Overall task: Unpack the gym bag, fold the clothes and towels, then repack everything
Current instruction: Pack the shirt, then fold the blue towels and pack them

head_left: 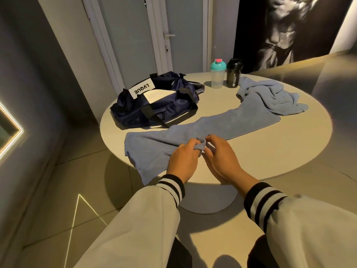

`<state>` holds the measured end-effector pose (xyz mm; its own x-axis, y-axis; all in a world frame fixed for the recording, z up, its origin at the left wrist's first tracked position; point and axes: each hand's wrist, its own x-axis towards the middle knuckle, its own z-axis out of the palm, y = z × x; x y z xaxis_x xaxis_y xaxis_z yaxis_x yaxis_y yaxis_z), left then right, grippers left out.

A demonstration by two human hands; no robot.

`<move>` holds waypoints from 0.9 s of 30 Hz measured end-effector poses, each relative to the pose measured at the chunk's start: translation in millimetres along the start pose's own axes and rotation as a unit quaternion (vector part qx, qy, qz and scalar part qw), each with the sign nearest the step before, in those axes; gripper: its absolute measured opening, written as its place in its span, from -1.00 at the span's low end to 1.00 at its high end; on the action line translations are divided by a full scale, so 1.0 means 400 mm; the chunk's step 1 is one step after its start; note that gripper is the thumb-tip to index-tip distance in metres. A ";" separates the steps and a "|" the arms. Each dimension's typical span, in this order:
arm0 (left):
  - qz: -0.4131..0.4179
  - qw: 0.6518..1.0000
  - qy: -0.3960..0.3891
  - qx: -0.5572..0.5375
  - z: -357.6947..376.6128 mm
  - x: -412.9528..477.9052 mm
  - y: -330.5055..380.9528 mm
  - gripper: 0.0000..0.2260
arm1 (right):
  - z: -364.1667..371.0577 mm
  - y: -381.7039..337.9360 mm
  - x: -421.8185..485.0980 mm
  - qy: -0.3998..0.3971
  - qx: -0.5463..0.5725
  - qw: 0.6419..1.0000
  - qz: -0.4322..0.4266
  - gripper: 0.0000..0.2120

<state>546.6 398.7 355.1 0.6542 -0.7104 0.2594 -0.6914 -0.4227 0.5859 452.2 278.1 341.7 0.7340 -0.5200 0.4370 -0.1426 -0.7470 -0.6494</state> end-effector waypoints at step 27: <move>-0.036 0.996 -0.011 0.078 -0.031 0.008 0.002 -0.64 | -0.090 -0.036 -0.063 0.015 -0.145 0.989 -0.022 -0.81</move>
<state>551.9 403.2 365.9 0.6975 -0.6872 0.2031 -0.6837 -0.5533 0.4758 412.0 287.0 362.5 0.7245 -0.4934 0.4813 -0.2992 -0.8542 -0.4253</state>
